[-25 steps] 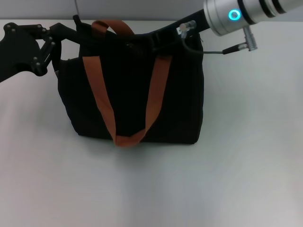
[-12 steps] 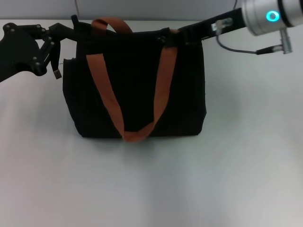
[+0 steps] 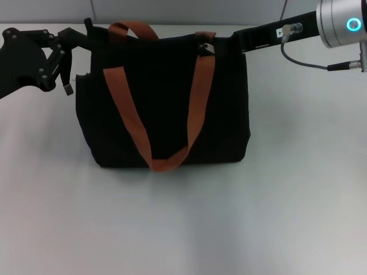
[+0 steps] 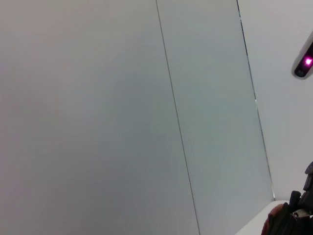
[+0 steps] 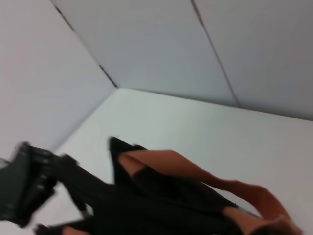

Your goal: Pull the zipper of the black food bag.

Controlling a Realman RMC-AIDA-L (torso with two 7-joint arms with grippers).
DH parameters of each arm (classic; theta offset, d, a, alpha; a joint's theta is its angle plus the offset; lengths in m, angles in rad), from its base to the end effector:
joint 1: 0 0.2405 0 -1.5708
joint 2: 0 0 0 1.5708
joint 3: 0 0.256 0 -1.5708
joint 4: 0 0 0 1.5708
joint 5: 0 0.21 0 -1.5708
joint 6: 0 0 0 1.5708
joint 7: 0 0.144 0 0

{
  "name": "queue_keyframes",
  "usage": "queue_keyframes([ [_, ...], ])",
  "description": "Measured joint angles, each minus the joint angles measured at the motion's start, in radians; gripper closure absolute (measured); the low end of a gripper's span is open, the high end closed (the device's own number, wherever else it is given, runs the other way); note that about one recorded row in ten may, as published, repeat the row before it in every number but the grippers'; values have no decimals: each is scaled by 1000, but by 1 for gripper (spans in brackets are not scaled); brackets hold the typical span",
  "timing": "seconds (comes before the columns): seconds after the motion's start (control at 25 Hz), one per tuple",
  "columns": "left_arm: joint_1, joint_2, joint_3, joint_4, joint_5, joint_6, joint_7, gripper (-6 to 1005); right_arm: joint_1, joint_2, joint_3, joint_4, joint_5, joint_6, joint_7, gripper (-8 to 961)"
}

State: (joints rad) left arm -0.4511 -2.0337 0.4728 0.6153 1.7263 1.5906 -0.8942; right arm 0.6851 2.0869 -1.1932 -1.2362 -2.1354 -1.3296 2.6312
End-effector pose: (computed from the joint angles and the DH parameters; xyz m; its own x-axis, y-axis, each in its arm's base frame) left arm -0.2876 0.3313 0.0677 0.7897 -0.1389 0.5976 0.3139 -0.7454 -0.5881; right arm 0.1123 0.3956 0.0103 0.6313 -0.6922 -0.3499 -0.7656 -0.6283 -0.1384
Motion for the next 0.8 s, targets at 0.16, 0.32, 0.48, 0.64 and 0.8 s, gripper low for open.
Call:
queue_keyframes([
  [0.16,-2,0,5,0,0,2,0,847,-35,0,3,10,129,10,-81,901],
  [0.32,-4,-1,6,0,0,2,-8,844,-88,-2,61,73,348,10,-248,898],
  [0.48,-3,-6,8,0,2,6,-12,841,-142,-7,147,228,634,-79,-563,841],
  [0.64,-4,-7,9,0,6,7,-21,837,-151,-9,219,340,699,-216,-756,767],
  [0.8,-4,-6,26,1,9,15,-37,834,-159,-33,284,523,703,-432,-1069,692],
])
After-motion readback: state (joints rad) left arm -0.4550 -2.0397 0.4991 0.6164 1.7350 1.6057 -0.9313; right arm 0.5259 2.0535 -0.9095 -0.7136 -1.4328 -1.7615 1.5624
